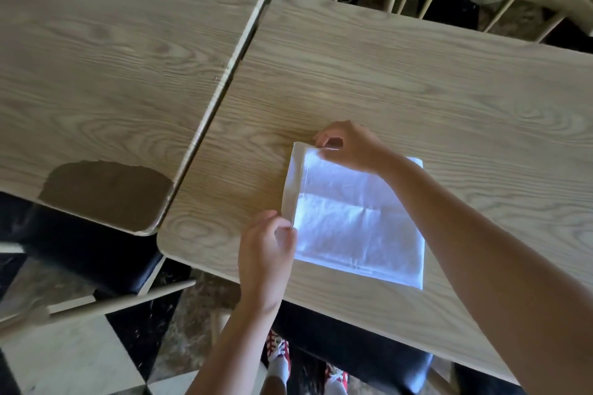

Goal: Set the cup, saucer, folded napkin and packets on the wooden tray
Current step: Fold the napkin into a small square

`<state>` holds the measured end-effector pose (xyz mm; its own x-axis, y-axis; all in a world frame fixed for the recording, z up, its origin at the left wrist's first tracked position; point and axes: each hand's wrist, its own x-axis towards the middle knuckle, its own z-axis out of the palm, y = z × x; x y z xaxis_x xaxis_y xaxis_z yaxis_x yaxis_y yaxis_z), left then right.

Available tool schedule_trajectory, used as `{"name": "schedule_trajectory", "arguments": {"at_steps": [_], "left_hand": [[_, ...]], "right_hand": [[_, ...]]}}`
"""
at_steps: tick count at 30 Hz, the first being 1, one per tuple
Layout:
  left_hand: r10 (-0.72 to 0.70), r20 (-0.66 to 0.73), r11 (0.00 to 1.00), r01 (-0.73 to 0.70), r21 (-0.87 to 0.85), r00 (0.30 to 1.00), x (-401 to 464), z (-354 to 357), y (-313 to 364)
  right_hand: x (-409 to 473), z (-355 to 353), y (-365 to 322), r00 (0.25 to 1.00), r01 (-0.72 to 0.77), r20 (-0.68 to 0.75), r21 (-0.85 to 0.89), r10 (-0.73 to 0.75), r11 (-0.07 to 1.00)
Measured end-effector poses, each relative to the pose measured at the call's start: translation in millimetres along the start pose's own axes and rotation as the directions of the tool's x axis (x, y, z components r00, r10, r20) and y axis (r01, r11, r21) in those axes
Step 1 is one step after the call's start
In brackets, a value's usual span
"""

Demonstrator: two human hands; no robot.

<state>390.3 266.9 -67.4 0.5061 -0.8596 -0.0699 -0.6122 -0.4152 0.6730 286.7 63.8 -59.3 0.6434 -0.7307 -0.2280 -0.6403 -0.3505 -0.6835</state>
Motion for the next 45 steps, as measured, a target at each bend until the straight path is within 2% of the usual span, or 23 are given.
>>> {"name": "schedule_trajectory", "arguments": {"at_steps": [3, 7, 10, 13, 20, 25, 31, 36, 39, 42, 43, 45], "left_hand": [[0.001, -0.004, 0.999, -0.001, -0.037, 1.000, 1.6, -3.9, 0.7], [-0.057, -0.042, 0.998, 0.055, -0.041, 0.998, 2.6, -8.5, 1.3], [-0.094, -0.029, 0.995, 0.093, -0.048, 0.995, 3.0, -9.6, 0.6], [-0.161, -0.012, 0.987, 0.161, -0.021, 0.987, 3.2, -8.4, -6.7], [-0.110, -0.046, 0.992, 0.112, 0.063, 0.993, -0.7, -3.1, -15.3], [0.078, 0.044, 0.989, -0.083, 0.119, 0.996, -8.3, 0.9, -15.9], [0.314, 0.179, 0.934, -0.336, 0.116, 0.933, -28.3, 24.3, -1.9], [0.343, 0.216, 0.917, -0.376, 0.135, 0.914, -41.9, 40.9, 2.7], [0.385, 0.240, 0.885, -0.431, 0.178, 0.891, -44.5, 35.0, 11.4], [0.438, 0.110, 0.882, -0.450, 0.136, 0.892, -34.8, 27.7, 32.8], [0.475, 0.082, 0.866, -0.482, 0.137, 0.876, -27.5, 32.0, 43.4], [0.572, 0.126, 0.792, -0.586, 0.173, 0.810, -10.2, 54.9, 67.0]], "right_hand": [[6.8, -1.7, -2.7, 0.995, 0.032, 0.095, 0.054, -0.037, 0.998], [16.8, -4.7, -7.7, 0.998, 0.010, 0.063, 0.252, -0.027, 0.968], [21.2, 7.1, -8.5, 0.997, -0.006, 0.079, 0.191, -0.009, 0.982], [20.5, 19.4, -4.5, 0.999, -0.030, -0.034, 0.060, 0.032, 0.998], [11.9, 32.3, 1.2, 0.968, -0.004, -0.249, 0.040, 0.014, 0.999], [-5.6, 25.9, 12.6, 0.970, -0.018, -0.245, -0.047, 0.006, 0.999], [-65.0, -2.6, 62.3, 0.939, -0.126, -0.337, -0.134, 0.074, 0.983], [-83.2, -8.3, 72.1, 0.918, -0.148, -0.394, -0.249, 0.040, 0.957], [-103.7, -8.6, 69.2, 0.842, -0.187, -0.538, -0.371, -0.047, 0.909], [-155.6, -6.2, 69.6, 0.701, -0.316, -0.714, -0.312, -0.001, 0.896], [-172.1, -1.3, 69.2, 0.684, -0.359, -0.728, -0.294, 0.036, 0.886], [-189.1, 14.8, 70.8, 0.738, -0.405, -0.666, -0.311, 0.107, 0.860]]}}
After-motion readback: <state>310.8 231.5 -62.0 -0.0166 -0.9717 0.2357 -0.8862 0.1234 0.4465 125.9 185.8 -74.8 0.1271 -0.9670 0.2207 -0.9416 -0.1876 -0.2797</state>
